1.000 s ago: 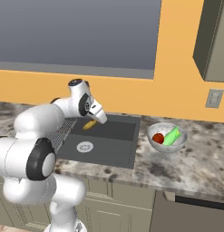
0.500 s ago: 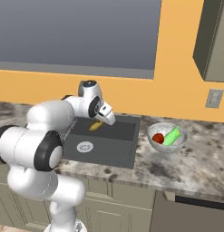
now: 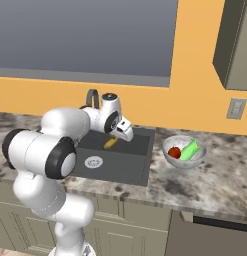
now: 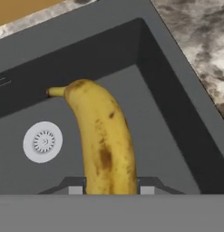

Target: There is a mixed pile of frozen fruits and vegetables on the counter. Locate all the frozen vegetables and place the items in a bowl on the counter. Take all the frozen fruits and defrost them in a running sink.

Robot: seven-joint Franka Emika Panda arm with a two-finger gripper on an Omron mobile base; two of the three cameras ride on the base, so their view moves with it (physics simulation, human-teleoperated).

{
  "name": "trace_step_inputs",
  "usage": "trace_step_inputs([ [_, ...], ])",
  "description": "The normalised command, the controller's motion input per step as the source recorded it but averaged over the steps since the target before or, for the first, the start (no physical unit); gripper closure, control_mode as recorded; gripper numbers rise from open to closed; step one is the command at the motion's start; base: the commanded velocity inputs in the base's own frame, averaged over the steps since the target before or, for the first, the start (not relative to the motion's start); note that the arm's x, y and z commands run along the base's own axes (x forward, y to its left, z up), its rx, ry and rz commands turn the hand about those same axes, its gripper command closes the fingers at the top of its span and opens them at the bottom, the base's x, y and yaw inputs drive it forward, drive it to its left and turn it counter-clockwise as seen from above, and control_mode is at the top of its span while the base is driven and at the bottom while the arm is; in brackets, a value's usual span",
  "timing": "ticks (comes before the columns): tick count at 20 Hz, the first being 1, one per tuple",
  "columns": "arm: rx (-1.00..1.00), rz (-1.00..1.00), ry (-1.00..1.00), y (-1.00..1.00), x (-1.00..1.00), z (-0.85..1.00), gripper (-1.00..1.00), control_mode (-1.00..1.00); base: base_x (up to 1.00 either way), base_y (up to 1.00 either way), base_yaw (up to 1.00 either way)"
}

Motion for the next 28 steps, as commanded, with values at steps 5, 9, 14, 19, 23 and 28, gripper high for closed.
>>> trace_step_inputs([
  [5,0.0,0.08,0.02,-0.04,0.08,-0.29,1.0,-1.0,0.0,0.0,0.0],
  [9,0.0,0.08,0.03,0.0,0.05,-0.31,1.0,-1.0,0.0,0.0,0.0],
  [14,0.0,0.08,0.03,0.0,0.05,-0.35,1.0,-1.0,0.0,0.0,0.0],
  [19,0.0,0.05,0.03,0.0,0.15,-0.31,1.0,-1.0,0.0,0.0,0.0],
  [23,0.0,0.01,0.03,0.01,0.19,-0.28,1.0,-1.0,0.0,0.0,0.0],
  [28,0.0,0.0,0.03,0.0,0.2,-0.28,1.0,-1.0,0.0,0.0,0.0],
])
